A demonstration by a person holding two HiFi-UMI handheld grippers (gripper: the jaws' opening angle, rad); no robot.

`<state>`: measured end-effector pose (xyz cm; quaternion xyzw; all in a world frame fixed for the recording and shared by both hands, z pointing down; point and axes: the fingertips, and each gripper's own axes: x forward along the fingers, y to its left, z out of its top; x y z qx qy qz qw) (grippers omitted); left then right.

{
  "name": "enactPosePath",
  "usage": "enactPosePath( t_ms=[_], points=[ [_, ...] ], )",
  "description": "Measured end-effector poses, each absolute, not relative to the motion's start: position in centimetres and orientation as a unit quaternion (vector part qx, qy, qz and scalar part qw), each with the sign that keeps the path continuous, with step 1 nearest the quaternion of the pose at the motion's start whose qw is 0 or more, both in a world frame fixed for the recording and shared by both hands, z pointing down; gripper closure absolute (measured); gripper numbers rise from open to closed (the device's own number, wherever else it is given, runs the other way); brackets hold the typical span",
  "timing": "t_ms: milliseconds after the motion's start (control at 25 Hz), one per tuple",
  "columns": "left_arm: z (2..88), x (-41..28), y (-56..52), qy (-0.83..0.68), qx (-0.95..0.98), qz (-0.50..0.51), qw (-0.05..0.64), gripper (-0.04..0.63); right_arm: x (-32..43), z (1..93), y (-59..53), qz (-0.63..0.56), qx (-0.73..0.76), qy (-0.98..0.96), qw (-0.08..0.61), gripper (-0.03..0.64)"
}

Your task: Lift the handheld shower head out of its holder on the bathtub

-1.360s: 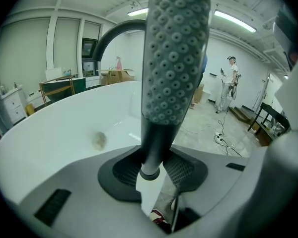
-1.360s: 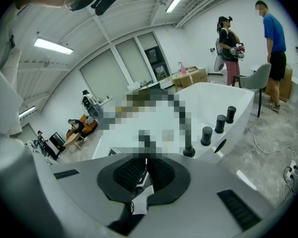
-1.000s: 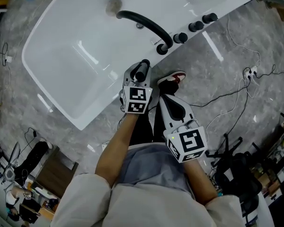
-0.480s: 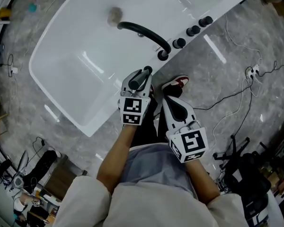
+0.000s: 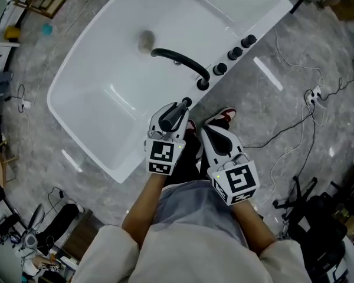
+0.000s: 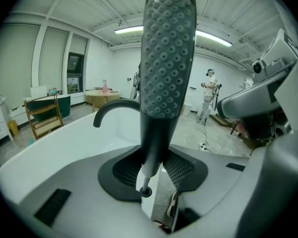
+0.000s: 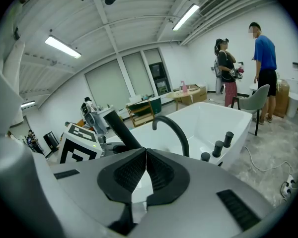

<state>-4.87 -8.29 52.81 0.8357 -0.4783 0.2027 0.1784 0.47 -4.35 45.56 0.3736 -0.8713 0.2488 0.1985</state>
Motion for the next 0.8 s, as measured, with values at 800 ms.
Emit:
enactPosePath(
  t_ms=[800],
  points=[
    [39.9,-5.7,-6.4,-0.463,0.862,0.141,0.147,0.457,1.2,36.6,-5.5,0.198,0.389,-0.89,0.131,0.598]
  ],
)
